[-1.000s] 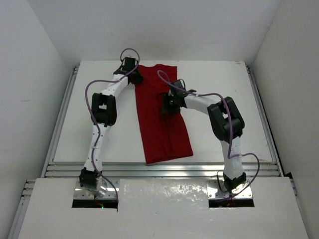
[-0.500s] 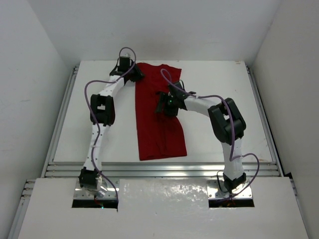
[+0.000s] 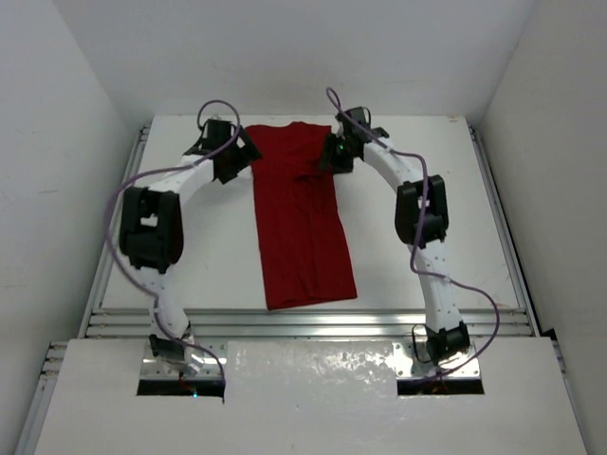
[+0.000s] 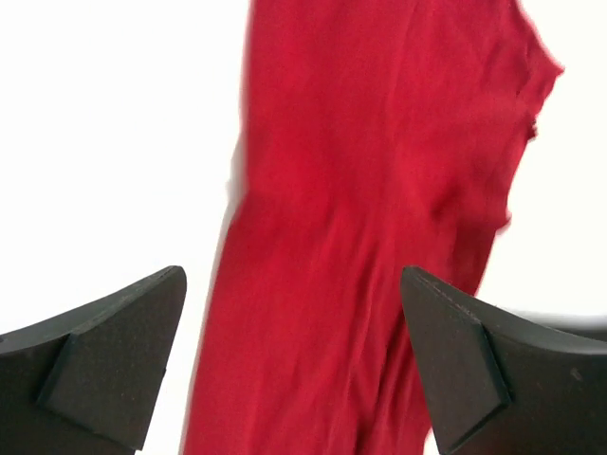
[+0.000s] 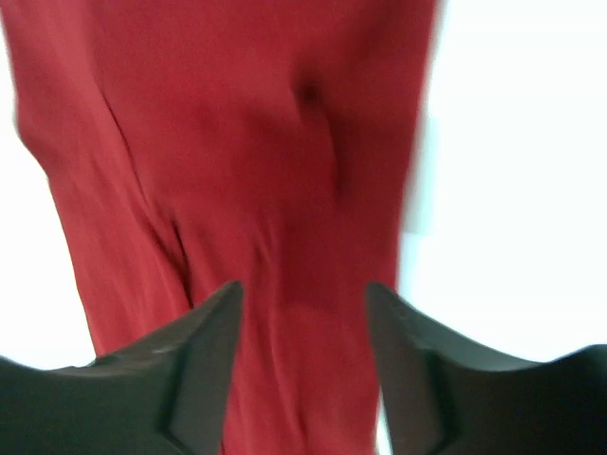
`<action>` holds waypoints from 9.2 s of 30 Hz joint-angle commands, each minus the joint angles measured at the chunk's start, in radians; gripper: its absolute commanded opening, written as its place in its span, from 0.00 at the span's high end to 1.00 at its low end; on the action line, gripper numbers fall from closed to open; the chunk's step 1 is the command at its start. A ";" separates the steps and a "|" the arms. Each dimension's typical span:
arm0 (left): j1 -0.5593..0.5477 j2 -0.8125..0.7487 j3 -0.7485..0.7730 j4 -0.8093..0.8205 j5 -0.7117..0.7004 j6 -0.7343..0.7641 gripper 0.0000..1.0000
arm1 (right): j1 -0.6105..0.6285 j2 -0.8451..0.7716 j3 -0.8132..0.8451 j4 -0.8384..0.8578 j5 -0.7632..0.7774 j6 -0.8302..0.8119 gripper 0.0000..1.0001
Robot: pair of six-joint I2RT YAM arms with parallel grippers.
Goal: Fold and stack the t-shirts
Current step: Rotate the tshirt 90 degrees, then grab the bottom of the folded rectangular tshirt with both arms, then fold the folded rectangular tshirt in 1/3 of the way, then grab one side of the 2/3 rectangular tshirt with both arms
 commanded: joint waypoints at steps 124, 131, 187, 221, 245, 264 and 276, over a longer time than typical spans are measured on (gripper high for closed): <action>-0.313 -0.328 -0.203 -0.221 -0.429 0.171 1.00 | -0.003 -0.497 -0.530 0.147 -0.035 0.018 1.00; -0.271 -0.216 -0.148 -0.125 -0.373 0.253 1.00 | -0.031 -0.350 -0.390 0.112 -0.028 -0.002 1.00; -0.288 -0.250 -0.507 0.192 -0.203 -0.024 1.00 | 0.027 0.001 -0.198 0.607 -0.285 -0.077 0.94; -0.218 -0.524 -0.722 0.133 -0.307 -0.043 0.55 | -0.022 -0.575 -0.920 0.497 -0.097 -0.057 0.24; -0.118 -0.298 -0.728 0.218 -0.043 0.050 1.00 | -0.034 -0.419 -1.018 0.597 -0.205 0.021 1.00; -0.523 -0.927 -1.260 0.224 -0.033 -0.239 1.00 | -0.019 -1.207 -1.710 0.533 -0.108 0.142 0.62; -0.529 -0.987 -1.275 0.192 -0.092 -0.217 1.00 | 0.035 -1.400 -1.847 0.468 -0.118 0.194 0.51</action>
